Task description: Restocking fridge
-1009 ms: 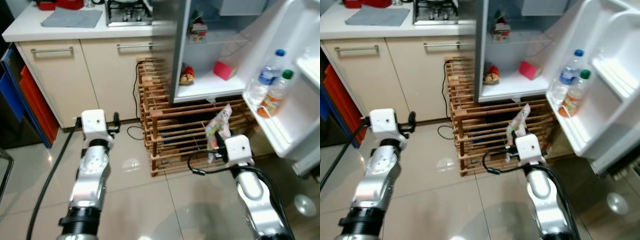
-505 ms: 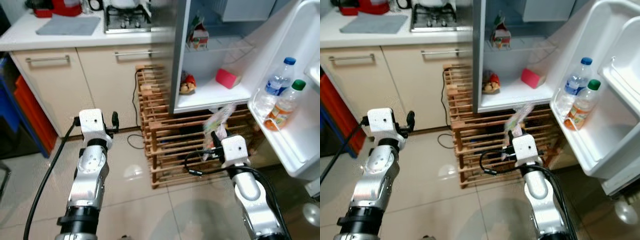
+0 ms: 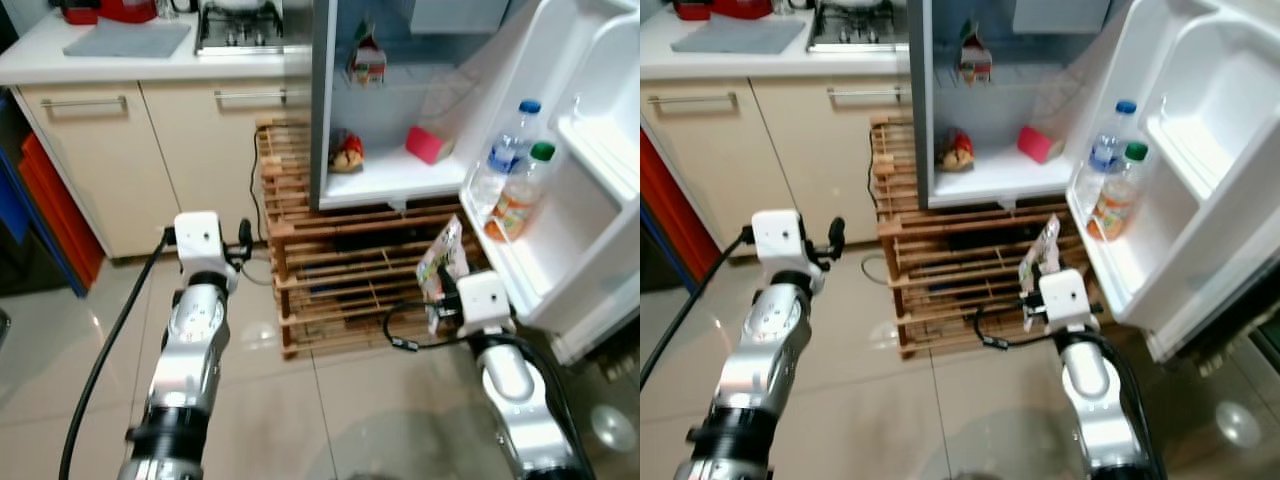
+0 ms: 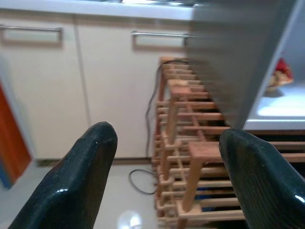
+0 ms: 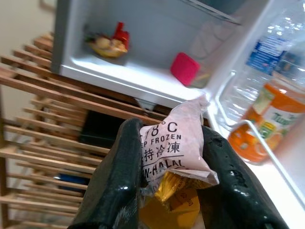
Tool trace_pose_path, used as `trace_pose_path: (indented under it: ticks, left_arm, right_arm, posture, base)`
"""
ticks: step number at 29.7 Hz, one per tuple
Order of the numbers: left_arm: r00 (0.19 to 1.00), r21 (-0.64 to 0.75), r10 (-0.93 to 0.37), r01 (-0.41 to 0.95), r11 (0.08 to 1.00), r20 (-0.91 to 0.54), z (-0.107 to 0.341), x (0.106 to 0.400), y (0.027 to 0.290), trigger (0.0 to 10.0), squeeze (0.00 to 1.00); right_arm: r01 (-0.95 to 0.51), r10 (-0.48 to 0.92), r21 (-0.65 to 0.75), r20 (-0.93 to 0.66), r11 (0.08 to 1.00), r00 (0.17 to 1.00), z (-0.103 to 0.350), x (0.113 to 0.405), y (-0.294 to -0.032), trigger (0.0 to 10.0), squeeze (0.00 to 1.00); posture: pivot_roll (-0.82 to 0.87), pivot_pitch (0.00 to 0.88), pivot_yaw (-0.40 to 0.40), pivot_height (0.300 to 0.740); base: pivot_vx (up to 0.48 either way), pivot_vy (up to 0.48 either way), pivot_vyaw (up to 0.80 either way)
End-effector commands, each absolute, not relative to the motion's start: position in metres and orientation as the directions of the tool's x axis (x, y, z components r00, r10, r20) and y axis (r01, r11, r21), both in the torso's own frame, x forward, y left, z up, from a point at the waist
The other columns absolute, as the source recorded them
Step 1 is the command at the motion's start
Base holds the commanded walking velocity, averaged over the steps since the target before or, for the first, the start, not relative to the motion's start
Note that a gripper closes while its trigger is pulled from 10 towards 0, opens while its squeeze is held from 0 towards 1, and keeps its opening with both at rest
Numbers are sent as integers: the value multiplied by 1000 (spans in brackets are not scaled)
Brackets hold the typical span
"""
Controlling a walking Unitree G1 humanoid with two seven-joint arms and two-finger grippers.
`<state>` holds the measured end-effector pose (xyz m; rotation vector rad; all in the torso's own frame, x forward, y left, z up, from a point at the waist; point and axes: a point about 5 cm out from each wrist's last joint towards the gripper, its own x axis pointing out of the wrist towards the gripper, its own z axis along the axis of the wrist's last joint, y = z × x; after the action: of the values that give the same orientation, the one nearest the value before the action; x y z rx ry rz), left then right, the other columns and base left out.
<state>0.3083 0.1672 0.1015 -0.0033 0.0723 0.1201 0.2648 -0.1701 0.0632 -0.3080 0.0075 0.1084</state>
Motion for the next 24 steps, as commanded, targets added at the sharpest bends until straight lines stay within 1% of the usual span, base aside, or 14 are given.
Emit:
trace_pose_path:
  ticks: [1, 3, 10, 13, 15, 17, 20, 21, 24]
  left_arm:
    - [990, 11, 125, -125, 992, -68, 104, 311, 165, 10000, 0]
    - [989, 10, 128, -128, 992, -72, 104, 312, 165, 10000, 0]
    - [990, 32, 129, -127, 991, -64, 104, 313, 165, 10000, 0]
    - [990, 35, 128, -126, 991, -61, 104, 314, 164, 10000, 0]
    - [990, 34, 130, -128, 991, -60, 105, 314, 165, 10000, 0]
    - [989, 36, 136, -134, 990, -59, 105, 314, 167, 10000, 0]
    - [988, 37, 139, -137, 990, -61, 104, 314, 168, 10000, 0]
    - [988, 36, 142, -140, 990, -62, 104, 314, 168, 10000, 0]
    - [988, 34, 142, -140, 990, -63, 104, 314, 167, 10000, 0]
  right_arm:
    - [-101, 113, -306, 22, 947, 993, 72, 268, -171, 0, 278]
    - [-103, 115, -306, 21, 947, 993, 71, 267, -171, 0, 275]
    - [-111, 121, -309, 14, 945, 993, 68, 262, -169, 0, 278]
    - [-87, 96, -349, 9, 933, 995, 67, 261, -176, 0, 278]
    - [-23, 23, -424, -5, 906, 1000, 64, 260, -189, 0, 282]
    - [72, -95, -441, -30, 894, 995, 59, 258, -210, 0, 282]
    - [102, -131, -438, -37, 893, 991, 58, 258, -216, 0, 275]
    - [151, -189, -451, -40, 879, 981, 58, 259, -225, 0, 278]
    - [186, -234, -469, -46, 864, 971, 57, 260, -232, 0, 282]
  posture:
    - [-158, 0, 5, 740]
    - [-159, 0, 5, 740]
    - [-160, 0, 4, 740]
    - [-158, 0, 3, 740]
    - [-156, 0, 1, 740]
    - [-155, 0, -1, 740]
    - [-156, 0, -1, 740]
    - [-156, 0, -1, 740]
    - [-156, 0, -1, 740]
  base:
    - [0, -435, 0]
    - [244, -304, 0]
    - [0, 0, 0]
    - [0, 0, 0]
    - [0, 0, 0]
    - [0, 0, 0]
    - [0, 0, 0]
    - [0, 0, 0]
    - [0, 0, 0]
